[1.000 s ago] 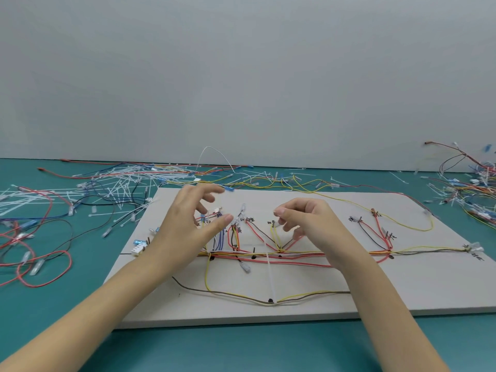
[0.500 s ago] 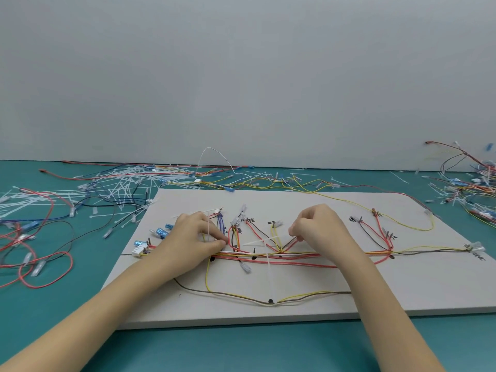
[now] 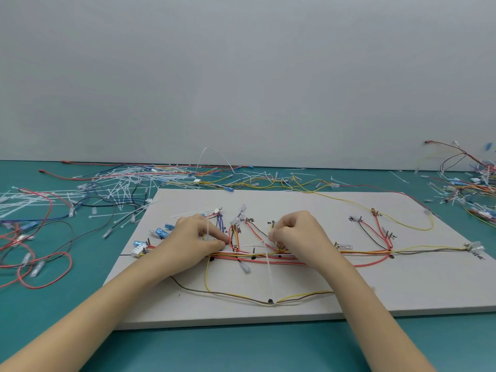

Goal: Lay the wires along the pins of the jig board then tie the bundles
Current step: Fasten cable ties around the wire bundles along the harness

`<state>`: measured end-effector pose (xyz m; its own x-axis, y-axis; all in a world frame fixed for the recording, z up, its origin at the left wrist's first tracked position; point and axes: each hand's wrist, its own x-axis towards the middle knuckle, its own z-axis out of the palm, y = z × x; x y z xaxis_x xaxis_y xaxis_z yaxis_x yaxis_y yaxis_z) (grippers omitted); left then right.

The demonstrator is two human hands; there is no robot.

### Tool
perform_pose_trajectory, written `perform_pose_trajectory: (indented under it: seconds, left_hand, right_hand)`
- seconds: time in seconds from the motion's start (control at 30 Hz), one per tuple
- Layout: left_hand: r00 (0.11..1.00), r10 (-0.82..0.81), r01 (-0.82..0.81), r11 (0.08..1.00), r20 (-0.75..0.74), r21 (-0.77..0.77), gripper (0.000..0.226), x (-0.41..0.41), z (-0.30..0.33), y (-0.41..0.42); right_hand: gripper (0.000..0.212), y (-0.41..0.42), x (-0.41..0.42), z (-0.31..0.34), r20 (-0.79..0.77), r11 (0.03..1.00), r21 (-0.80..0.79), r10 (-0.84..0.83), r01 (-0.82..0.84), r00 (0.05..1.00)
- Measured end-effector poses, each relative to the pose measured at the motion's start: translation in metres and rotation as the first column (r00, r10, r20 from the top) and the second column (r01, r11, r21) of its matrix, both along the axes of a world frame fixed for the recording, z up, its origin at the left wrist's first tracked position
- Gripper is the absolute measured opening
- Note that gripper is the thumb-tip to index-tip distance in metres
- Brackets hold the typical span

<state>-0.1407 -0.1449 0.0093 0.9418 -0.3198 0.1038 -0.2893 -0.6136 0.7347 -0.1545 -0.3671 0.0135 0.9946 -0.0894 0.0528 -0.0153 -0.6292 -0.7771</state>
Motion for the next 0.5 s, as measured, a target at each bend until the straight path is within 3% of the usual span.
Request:
perform_pose_trajectory:
  seconds: [0.2, 0.37, 0.5]
  left_hand:
    - [1.0, 0.018, -0.017, 0.999, -0.016, 0.035, 0.012, 0.003, 0.005, -0.004]
    - [0.997, 0.071, -0.076, 0.976, 0.034, 0.203, 0.012, 0.007, 0.007, -0.007]
    - [0.998, 0.006, -0.032, 0.92, 0.068, 0.391, 0.012, 0.011, 0.008, -0.017]
  right_hand:
    - [0.016, 0.005, -0.001, -0.005, -0.017, 1.0, 0.006, 0.023, -0.023, 1.0]
    - [0.018, 0.006, -0.002, -0.006, -0.005, 0.999, 0.02, 0.03, -0.03, 1.0]
    - [0.02, 0.007, -0.001, -0.007, 0.006, 1.0, 0.009, 0.023, -0.023, 1.0]
